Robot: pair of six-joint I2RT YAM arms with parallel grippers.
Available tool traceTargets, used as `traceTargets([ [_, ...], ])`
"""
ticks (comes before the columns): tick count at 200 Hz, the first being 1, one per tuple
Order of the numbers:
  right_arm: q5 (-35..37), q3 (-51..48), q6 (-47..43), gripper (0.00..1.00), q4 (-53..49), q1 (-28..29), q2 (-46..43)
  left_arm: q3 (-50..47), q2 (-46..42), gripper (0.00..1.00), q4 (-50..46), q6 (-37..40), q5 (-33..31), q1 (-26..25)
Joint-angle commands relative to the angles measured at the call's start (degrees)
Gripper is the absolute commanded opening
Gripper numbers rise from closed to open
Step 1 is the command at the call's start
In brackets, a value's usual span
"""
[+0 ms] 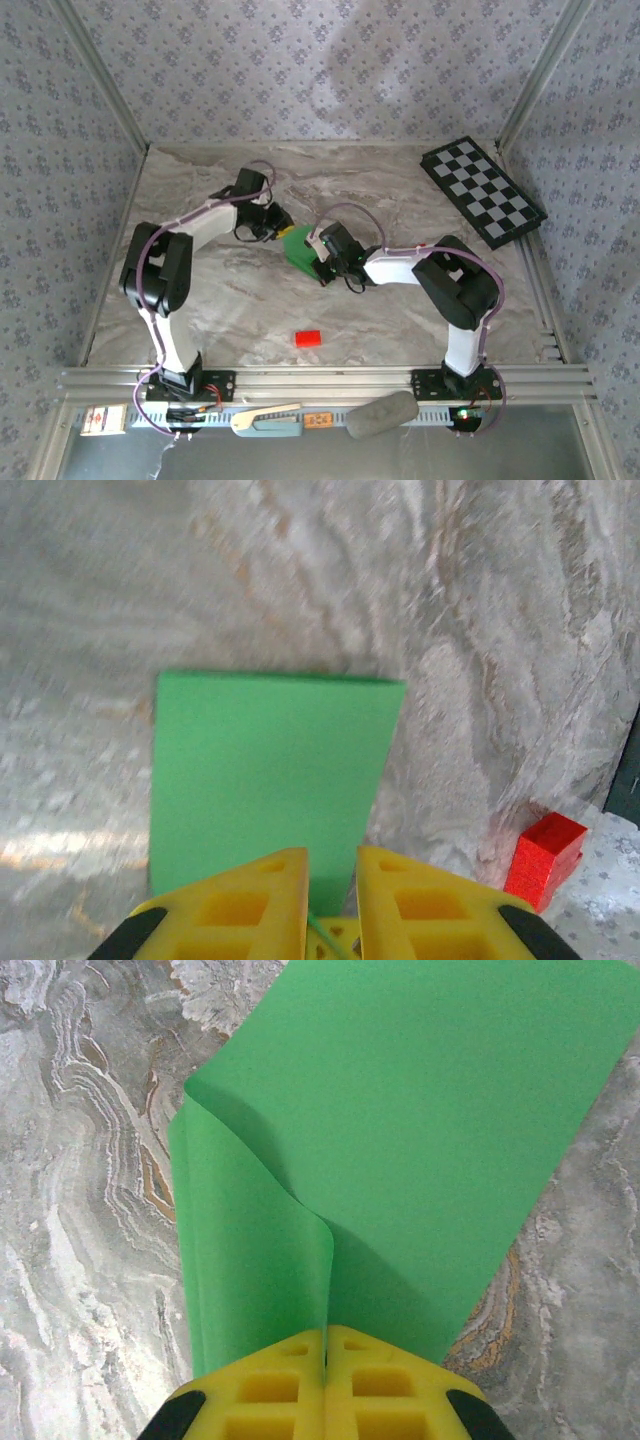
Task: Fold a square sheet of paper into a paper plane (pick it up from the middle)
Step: Third fold the triangle at the center of the table.
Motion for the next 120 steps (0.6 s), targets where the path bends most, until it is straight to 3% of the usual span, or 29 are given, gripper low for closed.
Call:
traceTargets([
  [1,0.11,0.95,0.77,0.04,-4.29,-0.12,1.56,-7.02,-4.44,0.21,9.76,-7.23,1.91,-0.34],
  [51,-0.23,1.59,1.04,0.04,-5.44,-0.17,1.83,-20.3,-9.8,0.22,26.84,-18.63,2.13,-3.04],
  [120,-0.15,1.87,1.23,0.04,-6.07,-0.16,1.91,-21.77,-7.62,0.17,26.92,-19.18,2.31,-6.44],
])
